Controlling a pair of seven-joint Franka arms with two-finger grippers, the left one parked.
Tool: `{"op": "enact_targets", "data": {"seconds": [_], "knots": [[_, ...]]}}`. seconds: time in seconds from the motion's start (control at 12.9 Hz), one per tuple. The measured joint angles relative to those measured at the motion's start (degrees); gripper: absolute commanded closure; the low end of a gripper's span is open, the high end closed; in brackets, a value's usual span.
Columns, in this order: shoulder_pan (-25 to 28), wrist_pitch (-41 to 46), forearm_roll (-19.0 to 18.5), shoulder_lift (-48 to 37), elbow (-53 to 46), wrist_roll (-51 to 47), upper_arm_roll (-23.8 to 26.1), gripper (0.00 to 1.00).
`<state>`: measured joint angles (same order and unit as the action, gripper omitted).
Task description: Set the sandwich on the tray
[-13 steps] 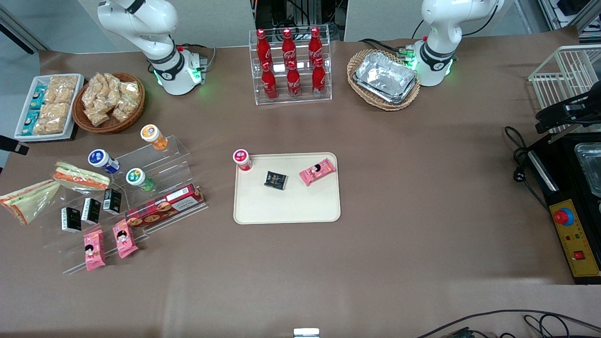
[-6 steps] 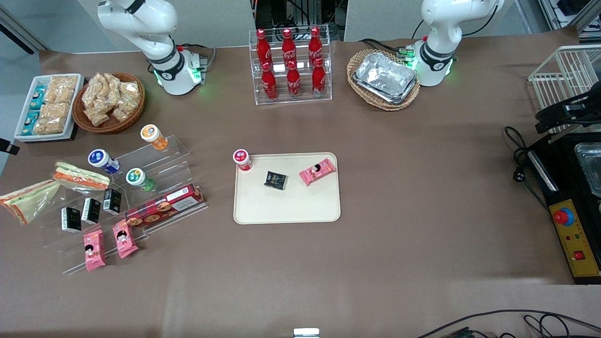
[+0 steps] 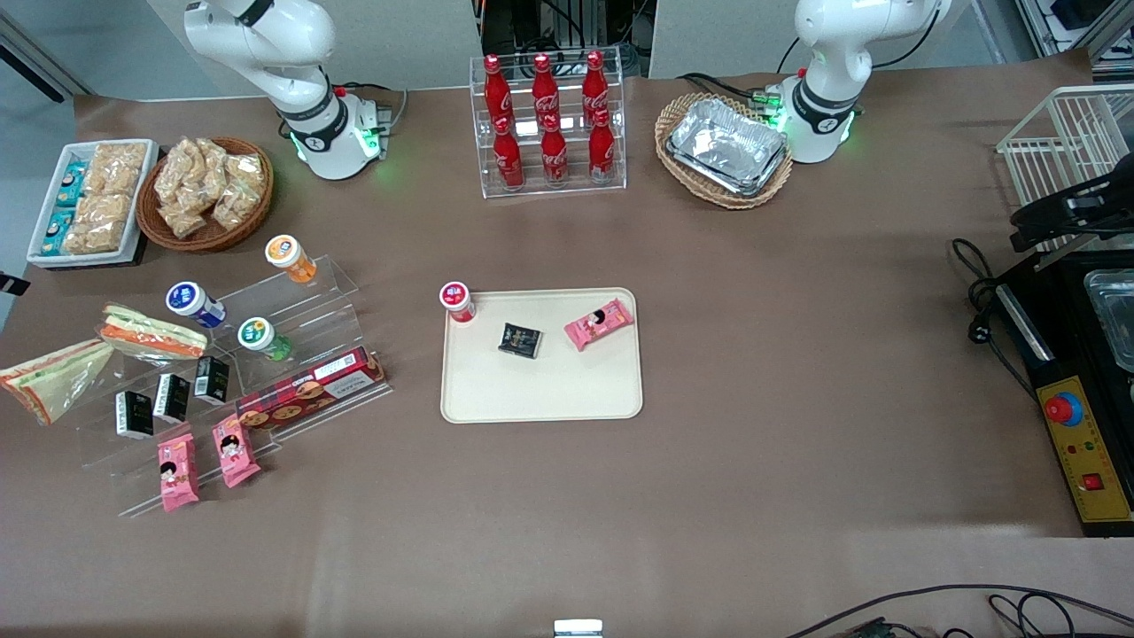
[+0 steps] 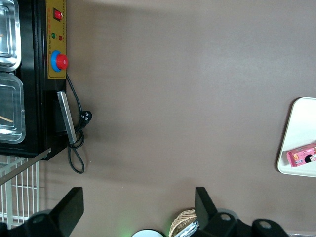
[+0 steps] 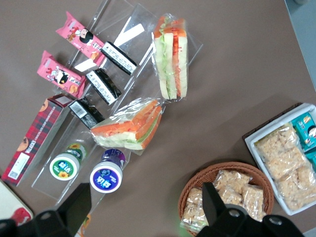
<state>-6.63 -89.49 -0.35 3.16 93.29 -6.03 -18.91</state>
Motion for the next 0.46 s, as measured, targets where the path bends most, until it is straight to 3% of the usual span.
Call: {"op": "enact_targets", "data": {"seconds": [0.23,0.46], "knots": [[-1.04,-0.47,-0.02,0.3,0.13,-4.56,-1.2,0.0],[-2.84,-6.24,-0.02,2.28,1.7,-4.95,-1.7,0.0]]}}
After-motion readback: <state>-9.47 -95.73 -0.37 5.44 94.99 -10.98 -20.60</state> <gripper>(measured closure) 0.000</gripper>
